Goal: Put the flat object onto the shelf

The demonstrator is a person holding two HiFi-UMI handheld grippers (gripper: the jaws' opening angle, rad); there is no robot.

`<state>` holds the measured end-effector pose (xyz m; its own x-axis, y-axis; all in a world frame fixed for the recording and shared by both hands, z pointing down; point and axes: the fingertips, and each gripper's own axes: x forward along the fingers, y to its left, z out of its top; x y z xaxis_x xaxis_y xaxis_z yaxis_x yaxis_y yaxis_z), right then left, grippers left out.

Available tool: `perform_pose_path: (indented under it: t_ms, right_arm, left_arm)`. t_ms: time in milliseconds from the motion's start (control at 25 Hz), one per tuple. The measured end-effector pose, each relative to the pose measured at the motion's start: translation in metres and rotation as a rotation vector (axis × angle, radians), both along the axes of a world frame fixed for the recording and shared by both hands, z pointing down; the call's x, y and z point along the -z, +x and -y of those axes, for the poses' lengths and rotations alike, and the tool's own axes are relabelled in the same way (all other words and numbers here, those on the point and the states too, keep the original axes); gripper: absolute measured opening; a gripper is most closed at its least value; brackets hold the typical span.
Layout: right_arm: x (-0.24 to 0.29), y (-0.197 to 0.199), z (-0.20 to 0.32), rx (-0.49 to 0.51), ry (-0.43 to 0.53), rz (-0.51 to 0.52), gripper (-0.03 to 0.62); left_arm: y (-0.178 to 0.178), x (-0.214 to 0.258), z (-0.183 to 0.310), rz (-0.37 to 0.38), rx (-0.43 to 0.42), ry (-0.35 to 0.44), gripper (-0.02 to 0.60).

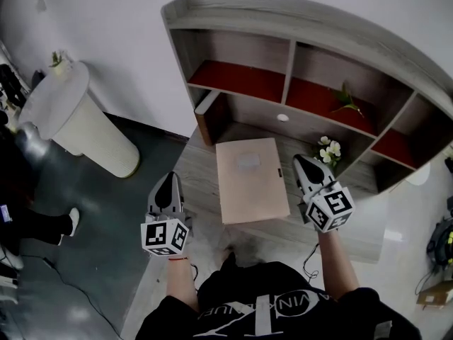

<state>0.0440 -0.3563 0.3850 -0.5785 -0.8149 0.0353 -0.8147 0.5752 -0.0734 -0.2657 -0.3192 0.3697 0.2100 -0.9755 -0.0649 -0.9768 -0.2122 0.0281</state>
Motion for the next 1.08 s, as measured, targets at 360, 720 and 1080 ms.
perform_pose_path:
  t_ms: [360,720,1080]
  right_arm:
    - [-0.001,-0.007,0.0,-0.015,-0.001,0.012,0.009]
    - [0.0,-0.016,0.002,-0.05,0.015,0.03,0.009]
    - [0.002,-0.026,0.008,-0.098,0.033,0.031,0.009]
  left_arm:
    - [-0.005,0.001,0.002,0.019,-0.018,-0.002,0.003]
    - [-0.011,0.002,0.012,0.032,-0.056,0.002,0.003]
    - [-0.013,0.001,0.019,0.037,-0.094,0.011,0.003]
